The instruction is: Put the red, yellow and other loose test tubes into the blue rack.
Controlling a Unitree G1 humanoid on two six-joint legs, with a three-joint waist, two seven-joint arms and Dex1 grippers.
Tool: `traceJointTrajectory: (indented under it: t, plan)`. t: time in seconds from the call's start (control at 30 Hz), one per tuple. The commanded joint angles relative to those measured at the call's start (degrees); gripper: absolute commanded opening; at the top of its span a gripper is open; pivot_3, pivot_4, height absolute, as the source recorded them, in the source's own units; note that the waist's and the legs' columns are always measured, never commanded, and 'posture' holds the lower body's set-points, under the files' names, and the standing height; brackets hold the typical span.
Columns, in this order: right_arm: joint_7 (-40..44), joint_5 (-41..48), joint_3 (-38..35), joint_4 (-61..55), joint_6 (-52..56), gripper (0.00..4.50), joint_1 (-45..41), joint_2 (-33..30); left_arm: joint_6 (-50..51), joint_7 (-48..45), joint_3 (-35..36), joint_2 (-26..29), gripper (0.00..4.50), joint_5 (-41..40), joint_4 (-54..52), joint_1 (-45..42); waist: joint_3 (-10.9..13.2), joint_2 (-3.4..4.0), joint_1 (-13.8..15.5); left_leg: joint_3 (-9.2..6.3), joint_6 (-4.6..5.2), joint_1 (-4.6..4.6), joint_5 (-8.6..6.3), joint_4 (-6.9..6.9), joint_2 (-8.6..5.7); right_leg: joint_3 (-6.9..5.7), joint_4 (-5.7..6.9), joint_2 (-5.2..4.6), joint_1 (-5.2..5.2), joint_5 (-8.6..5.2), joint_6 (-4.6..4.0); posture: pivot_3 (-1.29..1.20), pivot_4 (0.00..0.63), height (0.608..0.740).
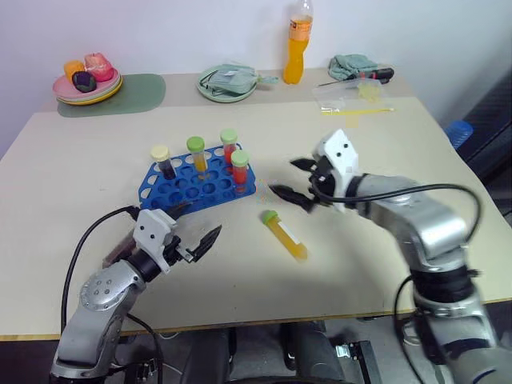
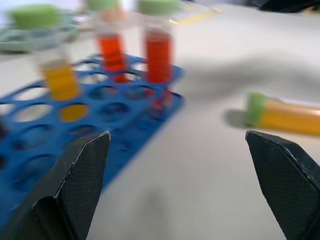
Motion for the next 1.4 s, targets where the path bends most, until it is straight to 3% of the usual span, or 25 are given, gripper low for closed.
traceJointTrajectory:
  t: [0.03, 0.17, 0.3, 0.53, 0.87, 0.97, 1.13, 1.27, 1.4]
  plan:
    - [-2.04, 6.73, -1.95, -3.09, 19.33, 4.06, -5.66, 1.41, -1.09, -3.02, -2.4, 1.16, 4.5, 0.45, -0.09, -1.7, 0.0, 0.01, -0.27, 0.02, 0.0, 0.0, 0.0, 0.0, 0.03, 0.01, -0.02, 0.03, 0.0, -0.02, -0.04, 0.0, 0.15, 0.74]
    - [-10.81, 18.85, 0.74, 4.39, 23.24, 4.06, -8.45, -0.39, -2.51, -7.15, -4.39, 2.45, 4.5, 0.51, 2.28, -2.9, -0.01, 0.01, 0.12, -0.02, 0.0, 0.01, 0.0, 0.0, 0.06, -0.02, -0.01, 0.06, 0.0, -0.05, -0.09, 0.0, 0.15, 0.74]
    - [-21.88, 32.71, 7.92, 12.38, 23.24, 4.06, -13.14, -4.49, -3.47, -12.16, -5.18, 4.38, 4.5, -1.22, 3.84, -1.27, 0.01, 0.03, -0.06, 0.08, 0.01, -0.08, -0.01, 0.0, -0.08, 0.0, -0.11, -0.14, -0.03, -0.04, -0.08, 0.0, 0.15, 0.74]
    - [-42.28, 51.25, 13.41, 24.78, 23.24, 4.06, -19.69, -2.88, -7.78, -15.42, -4.65, 5.75, 4.5, 0.57, 5.94, 3.37, 0.01, 0.02, -0.16, 0.09, 0.04, -0.09, -0.02, -0.02, -0.1, 0.0, -0.15, -0.2, -0.03, -0.04, -0.08, 0.0, 0.15, 0.74]
    - [-63.25, 67.62, 17.27, 35.04, 23.24, 4.06, -22.34, -0.02, -10.67, -14.54, -3.65, 5.41, 4.5, 1.25, 6.39, 5.66, 0.01, 0.03, -0.12, 0.08, 0.05, -0.13, -0.02, -0.02, -0.09, 0.01, -0.16, -0.29, -0.04, -0.04, -0.07, 0.0, 0.15, 0.74]
    - [-67.75, 69.82, 17.82, 36.02, 23.24, 3.27, -22.22, 0.68, -10.98, -14.32, -3.7, 5.37, 4.5, 1.28, 6.42, 5.82, 0.01, 0.03, -0.17, 0.08, 0.06, -0.13, -0.03, -0.02, -0.07, 0.01, -0.16, -0.26, -0.05, -0.04, -0.07, 0.0, 0.15, 0.74]
    - [-74.19, 75.67, 18.97, 35.7, 20.57, 0.85, -22.31, 1.02, -10.93, -13.72, -3.64, 5.31, 4.5, 1.24, 6.02, 5.82, 0.01, 0.03, -0.15, 0.08, 0.06, -0.13, -0.03, -0.03, -0.06, 0.0, -0.16, -0.22, -0.05, -0.04, -0.07, 0.0, 0.15, 0.74]
    - [-74.23, 81.8, 18.08, 30.11, 16.06, 0.7, -23.57, -1.27, -10.23, -12.89, -3.1, 5.52, 4.5, 1.05, 5.32, 5.88, 0.03, 0.06, -0.13, 0.09, 0.07, -0.15, -0.03, -0.02, -0.07, 0.0, -0.16, -0.21, -0.06, -0.04, -0.07, 0.0, 0.15, 0.74]
    - [-62.23, 75.12, 9.47, 17.04, 8.94, 0.7, -19.47, -0.76, -9.31, -10.47, -1.55, 4.77, 4.5, 0.22, 4.37, 6.06, 0.02, 0.06, -0.09, 0.05, 0.1, -0.25, -0.05, -0.02, -0.05, -0.03, -0.19, -0.13, -0.13, -0.04, -0.04, 0.0, 0.15, 0.74]
